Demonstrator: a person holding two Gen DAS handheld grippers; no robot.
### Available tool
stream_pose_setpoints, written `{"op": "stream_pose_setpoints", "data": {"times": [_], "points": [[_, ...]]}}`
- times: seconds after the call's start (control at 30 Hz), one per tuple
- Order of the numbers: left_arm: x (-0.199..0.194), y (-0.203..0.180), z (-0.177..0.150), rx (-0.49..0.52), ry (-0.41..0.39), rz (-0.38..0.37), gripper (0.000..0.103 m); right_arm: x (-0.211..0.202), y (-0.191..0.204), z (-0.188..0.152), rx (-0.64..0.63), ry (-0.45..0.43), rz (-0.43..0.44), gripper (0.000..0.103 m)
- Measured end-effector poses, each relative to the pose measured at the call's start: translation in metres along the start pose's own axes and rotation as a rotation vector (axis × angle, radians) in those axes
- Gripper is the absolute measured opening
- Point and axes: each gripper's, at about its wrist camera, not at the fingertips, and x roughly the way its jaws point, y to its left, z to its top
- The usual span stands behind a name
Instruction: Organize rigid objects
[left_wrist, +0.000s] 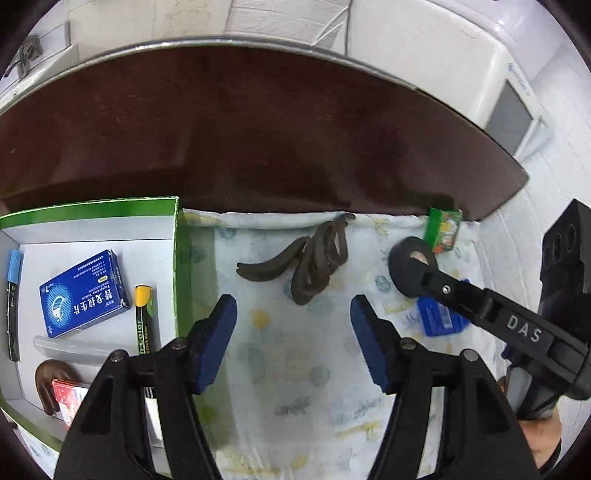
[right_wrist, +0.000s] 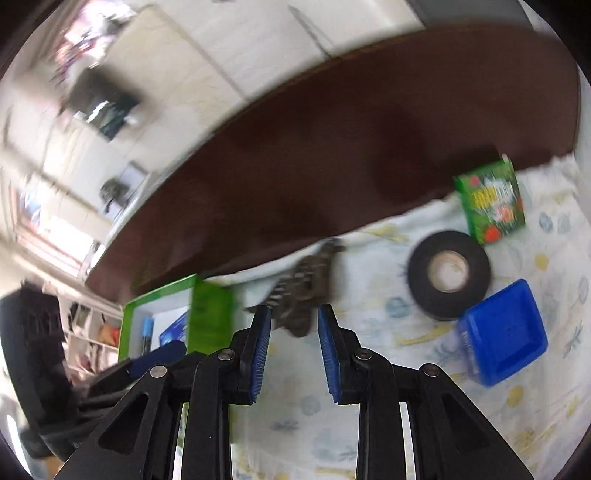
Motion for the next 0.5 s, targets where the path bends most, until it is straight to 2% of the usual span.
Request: {"op": "stream_pose_setpoints", "data": {"times": [0.1,0.2,0.27,0.37,0.5], "points": [[0.020,0.005,0.006,-0.120,0.026,0.015,0.063,0.016,-0.015,0.015,0.036,0.054,0.005,0.029],[0.031,0.014,0.012,-0.194,0.020,0.077,0.063,0.032,-0.020,0.029,0.051,0.077,0.026,0.029],[0.030,0.013,0.016,-0.193,-0.016,0.102,0.065,0.050,-0.019,0.033,0.073,0.091,0.017,0.029],[0.035,0.010,0.023,-0.183,-0.016,0.122,0.062,0.069,-0.023,0.036,0.099,0.106,0.013,0.029],[0.036,0.005,0.025,-0.151,0.007,0.100,0.060,0.072,-0.034,0.034,0.136,0.087,0.045,0.029]]}}
